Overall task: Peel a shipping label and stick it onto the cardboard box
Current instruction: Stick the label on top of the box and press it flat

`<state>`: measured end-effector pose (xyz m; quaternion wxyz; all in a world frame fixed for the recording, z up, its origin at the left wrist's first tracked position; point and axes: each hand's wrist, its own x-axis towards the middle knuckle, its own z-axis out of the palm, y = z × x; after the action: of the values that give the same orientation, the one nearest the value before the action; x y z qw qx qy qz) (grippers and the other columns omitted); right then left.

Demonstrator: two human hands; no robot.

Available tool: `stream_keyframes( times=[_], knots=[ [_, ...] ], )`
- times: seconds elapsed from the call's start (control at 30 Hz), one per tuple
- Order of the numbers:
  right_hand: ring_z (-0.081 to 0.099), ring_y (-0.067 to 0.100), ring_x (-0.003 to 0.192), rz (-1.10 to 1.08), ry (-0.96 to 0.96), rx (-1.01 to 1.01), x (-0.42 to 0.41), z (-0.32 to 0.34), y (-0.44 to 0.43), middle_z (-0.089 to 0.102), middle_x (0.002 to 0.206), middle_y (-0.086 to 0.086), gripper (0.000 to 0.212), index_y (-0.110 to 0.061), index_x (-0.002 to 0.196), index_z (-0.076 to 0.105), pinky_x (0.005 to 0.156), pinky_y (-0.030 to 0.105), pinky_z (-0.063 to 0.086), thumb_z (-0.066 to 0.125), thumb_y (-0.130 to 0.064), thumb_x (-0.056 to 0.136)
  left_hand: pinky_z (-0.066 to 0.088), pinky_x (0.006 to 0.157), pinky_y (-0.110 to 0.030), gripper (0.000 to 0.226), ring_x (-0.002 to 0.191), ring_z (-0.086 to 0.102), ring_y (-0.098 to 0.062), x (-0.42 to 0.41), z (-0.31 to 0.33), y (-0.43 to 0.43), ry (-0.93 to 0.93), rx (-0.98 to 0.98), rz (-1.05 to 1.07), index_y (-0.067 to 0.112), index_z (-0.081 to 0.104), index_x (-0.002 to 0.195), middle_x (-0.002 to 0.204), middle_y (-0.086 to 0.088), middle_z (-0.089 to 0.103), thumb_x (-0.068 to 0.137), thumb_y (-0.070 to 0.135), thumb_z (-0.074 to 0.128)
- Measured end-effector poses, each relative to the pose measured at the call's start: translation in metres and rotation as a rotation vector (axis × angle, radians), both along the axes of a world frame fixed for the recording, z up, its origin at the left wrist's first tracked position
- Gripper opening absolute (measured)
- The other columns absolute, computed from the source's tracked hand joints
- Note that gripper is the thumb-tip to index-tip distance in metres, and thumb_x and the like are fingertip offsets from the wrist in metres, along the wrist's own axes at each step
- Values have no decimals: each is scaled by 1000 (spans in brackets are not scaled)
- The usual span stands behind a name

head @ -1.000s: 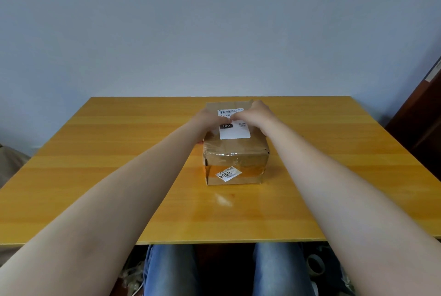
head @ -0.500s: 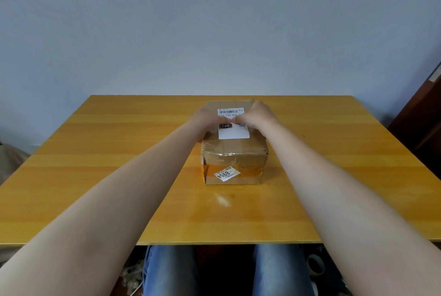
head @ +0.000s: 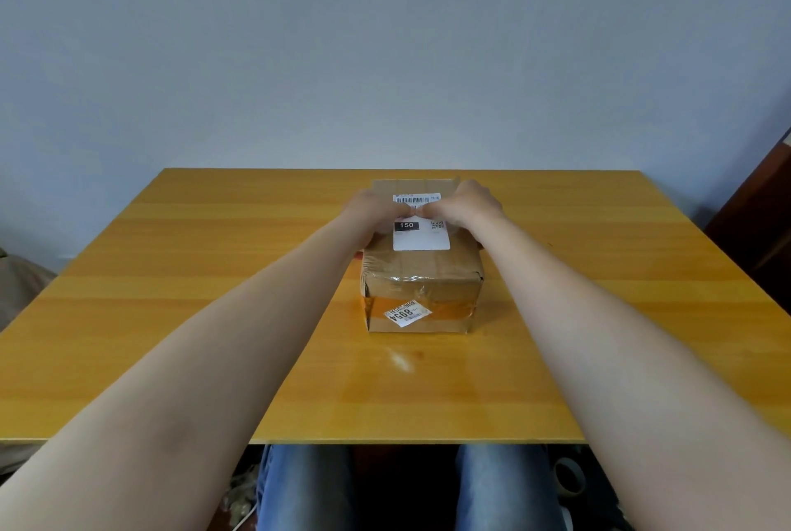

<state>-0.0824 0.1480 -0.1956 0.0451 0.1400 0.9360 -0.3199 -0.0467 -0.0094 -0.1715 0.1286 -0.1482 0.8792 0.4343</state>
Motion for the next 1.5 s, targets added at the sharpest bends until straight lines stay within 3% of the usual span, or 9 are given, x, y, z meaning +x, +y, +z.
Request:
stream_keyframes(
  times=[0.3, 0.4, 0.57, 0.73, 1.17, 1.23, 1.33, 1.43, 1.5],
  knots=[
    [66, 33, 118, -24, -12, -11, -3, 4, 0, 67, 131, 8, 90, -12, 138, 57, 74, 38, 51, 84, -64, 70, 58, 91, -50, 42, 102, 66, -35, -4, 4, -1, -36, -73, -69, 15, 56, 112, 114, -13, 67, 94, 50, 69],
    [66, 35, 118, -45, -35, -16, -5, 6, -1, 66, 133, 9, 99, -13, 141, 53, 73, 41, 53, 82, -66, 63, 57, 75, -48, 48, 100, 66, -35, -6, 6, -2, -68, -63, -53, 16, 60, 117, 111, -11, 69, 90, 54, 69],
    [61, 36, 127, -72, -74, -57, -8, 11, -1, 61, 142, 10, 115, -9, 150, 40, 91, 51, 58, 81, -67, 59, 45, 51, -40, 45, 86, 63, -29, -10, 10, -4, -108, -26, -63, 17, 60, 114, 98, -7, 67, 91, 55, 67],
    [58, 37, 130, -95, -116, -89, -12, 14, -3, 58, 145, 11, 117, -7, 153, 23, 96, 55, 56, 83, -61, 70, 45, 52, -39, 33, 76, 59, -24, -14, 14, -2, -144, -42, -83, 21, 57, 89, 88, -3, 64, 95, 54, 60],
    [64, 39, 119, -127, -152, -98, -22, 12, -7, 65, 133, 10, 127, -12, 157, 12, 94, 56, 57, 76, -72, 66, 52, 54, -41, 49, 85, 70, -30, -28, 10, 3, -189, -13, -36, 21, 69, 109, 98, -6, 76, 87, 61, 52],
    [65, 38, 118, -124, -156, -103, -24, 11, -7, 65, 134, 10, 128, -13, 158, 9, 95, 57, 56, 74, -72, 65, 55, 52, -48, 58, 85, 71, -31, -34, 6, 3, -197, -19, -17, 21, 67, 118, 100, -6, 77, 79, 61, 50],
    [67, 38, 113, -115, -148, -117, -24, 11, -5, 66, 131, 10, 122, -14, 160, 7, 88, 56, 60, 72, -68, 72, 52, 46, -59, 79, 83, 71, -30, -46, -4, -2, -196, -19, 25, 19, 59, 130, 97, -6, 77, 68, 68, 53],
    [66, 38, 106, -116, -129, -140, -23, 11, 0, 64, 129, 9, 112, -15, 163, 4, 64, 46, 59, 68, -62, 85, 53, 42, -53, 86, 82, 69, -30, -47, -7, -5, -184, -15, 45, 19, 53, 136, 98, -6, 75, 70, 75, 56],
    [64, 38, 103, -113, -122, -141, -22, 10, 2, 62, 127, 10, 104, -14, 162, 6, 60, 46, 56, 65, -59, 90, 54, 45, -43, 77, 79, 64, -28, -44, -5, -7, -159, -7, 47, 18, 52, 135, 99, -6, 72, 81, 73, 55]
  ],
)
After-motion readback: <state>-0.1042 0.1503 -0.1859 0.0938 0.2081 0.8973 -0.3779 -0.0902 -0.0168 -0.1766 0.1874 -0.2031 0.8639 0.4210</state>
